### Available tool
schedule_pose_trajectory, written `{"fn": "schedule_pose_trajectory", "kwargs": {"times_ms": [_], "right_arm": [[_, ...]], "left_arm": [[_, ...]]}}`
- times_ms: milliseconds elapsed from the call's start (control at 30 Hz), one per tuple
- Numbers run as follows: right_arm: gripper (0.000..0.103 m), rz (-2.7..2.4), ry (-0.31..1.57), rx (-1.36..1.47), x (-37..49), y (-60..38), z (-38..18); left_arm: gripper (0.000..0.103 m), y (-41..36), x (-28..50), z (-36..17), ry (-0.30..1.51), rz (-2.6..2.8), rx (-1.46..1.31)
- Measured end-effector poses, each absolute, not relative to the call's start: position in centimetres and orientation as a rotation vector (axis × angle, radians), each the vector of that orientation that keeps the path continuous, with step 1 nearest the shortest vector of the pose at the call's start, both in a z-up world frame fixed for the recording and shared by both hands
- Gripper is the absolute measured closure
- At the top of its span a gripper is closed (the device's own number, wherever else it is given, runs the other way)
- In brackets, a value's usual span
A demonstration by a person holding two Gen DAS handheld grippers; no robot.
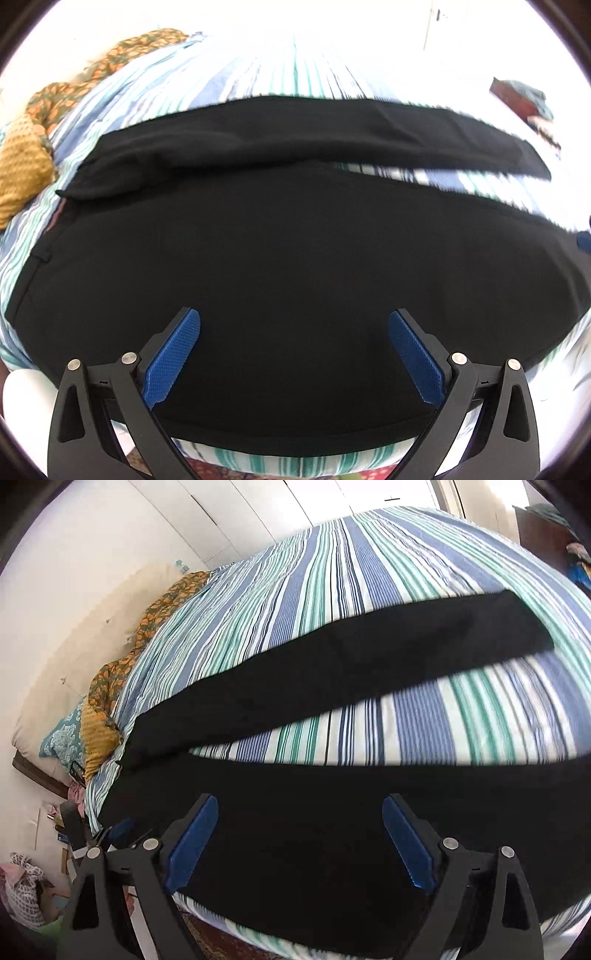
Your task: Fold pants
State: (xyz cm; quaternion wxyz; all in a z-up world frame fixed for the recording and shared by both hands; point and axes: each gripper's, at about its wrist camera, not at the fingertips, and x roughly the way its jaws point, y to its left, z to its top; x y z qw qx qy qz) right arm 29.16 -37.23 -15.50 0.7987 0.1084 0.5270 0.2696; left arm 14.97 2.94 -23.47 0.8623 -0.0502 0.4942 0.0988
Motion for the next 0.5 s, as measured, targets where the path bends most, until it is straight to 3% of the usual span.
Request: {"fn": "schedule_pose_trajectory", "kwargs": {"times_ms": [200, 500], "right_arm": [[0.013, 0.487, 1.02, 0.302, 21.7, -36.5, -16.9], [0.013, 0.491, 0.949, 0.173, 21.5, -37.1, -16.4]], "left_arm": [[0.001, 2.8, 13.2, -22.2, 0.959, 0.2, -0.079], [0.001, 3.5, 13.1, -22.1, 0.929, 0.249, -0.133]]}}
